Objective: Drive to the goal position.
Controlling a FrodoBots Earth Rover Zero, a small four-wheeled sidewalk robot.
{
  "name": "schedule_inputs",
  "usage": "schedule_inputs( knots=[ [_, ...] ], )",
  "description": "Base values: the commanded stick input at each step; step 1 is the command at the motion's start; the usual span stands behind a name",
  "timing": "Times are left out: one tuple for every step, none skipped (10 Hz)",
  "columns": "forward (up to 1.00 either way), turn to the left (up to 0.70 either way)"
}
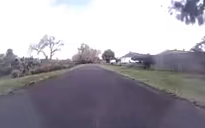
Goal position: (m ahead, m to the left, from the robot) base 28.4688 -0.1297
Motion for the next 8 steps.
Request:
schedule_inputs(
  knots=[
    [0.85, 0.0],
    [0.85, 0.0],
    [0.85, 0.0],
    [0.85, 0.0],
    [0.85, 0.0],
    [0.85, 0.0],
    [0.85, 0.0],
    [0.85, 0.0]
  ],
)
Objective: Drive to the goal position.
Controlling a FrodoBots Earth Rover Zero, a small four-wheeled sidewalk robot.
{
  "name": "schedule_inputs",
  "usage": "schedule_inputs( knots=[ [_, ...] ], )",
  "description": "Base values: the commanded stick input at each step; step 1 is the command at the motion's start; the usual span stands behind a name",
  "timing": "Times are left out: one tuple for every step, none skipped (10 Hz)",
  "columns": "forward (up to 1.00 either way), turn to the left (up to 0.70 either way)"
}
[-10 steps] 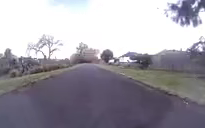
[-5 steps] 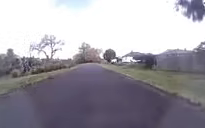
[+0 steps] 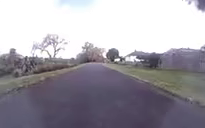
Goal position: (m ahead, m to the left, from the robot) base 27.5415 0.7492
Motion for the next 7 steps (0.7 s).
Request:
schedule_inputs(
  knots=[
    [0.85, 0.0],
    [0.85, 0.0],
    [0.85, 0.0],
    [0.85, 0.0],
    [0.85, 0.0],
    [0.85, 0.0],
    [0.85, 0.0]
  ],
)
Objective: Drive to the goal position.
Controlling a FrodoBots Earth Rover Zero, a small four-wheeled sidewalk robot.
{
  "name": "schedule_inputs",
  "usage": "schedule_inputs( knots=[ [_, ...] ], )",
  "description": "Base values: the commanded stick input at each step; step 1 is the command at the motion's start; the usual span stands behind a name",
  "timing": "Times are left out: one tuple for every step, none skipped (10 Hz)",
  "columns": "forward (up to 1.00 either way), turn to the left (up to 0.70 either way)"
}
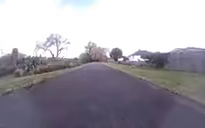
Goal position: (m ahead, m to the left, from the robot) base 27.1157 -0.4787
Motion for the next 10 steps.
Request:
schedule_inputs(
  knots=[
    [0.85, 0.0],
    [0.85, 0.0],
    [0.85, 0.0],
    [0.85, -0.34],
    [0.85, -0.34],
    [0.85, -0.34],
    [0.85, -0.34],
    [0.85, -0.31],
    [0.85, -0.24],
    [0.85, -0.08]
  ],
)
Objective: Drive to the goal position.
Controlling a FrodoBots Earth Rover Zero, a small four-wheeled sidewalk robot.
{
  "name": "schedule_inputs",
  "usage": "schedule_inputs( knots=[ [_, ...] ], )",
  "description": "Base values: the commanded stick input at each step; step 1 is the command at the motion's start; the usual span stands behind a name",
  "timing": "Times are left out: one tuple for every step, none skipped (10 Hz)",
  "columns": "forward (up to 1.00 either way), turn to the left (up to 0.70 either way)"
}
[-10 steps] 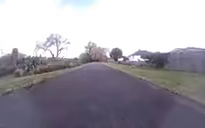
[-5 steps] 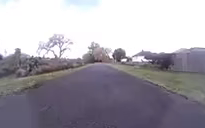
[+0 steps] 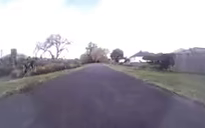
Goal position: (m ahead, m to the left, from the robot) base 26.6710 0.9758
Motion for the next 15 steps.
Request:
schedule_inputs(
  knots=[
    [0.85, 0.0],
    [0.85, 0.0],
    [0.85, 0.0],
    [0.85, 0.0],
    [0.85, 0.0],
    [0.85, 0.0],
    [0.85, -0.05],
    [0.85, -0.23],
    [0.85, -0.25],
    [0.85, -0.19],
    [0.85, -0.03],
    [0.85, 0.0],
    [0.85, 0.0],
    [0.85, 0.0],
    [0.85, 0.0]
  ],
)
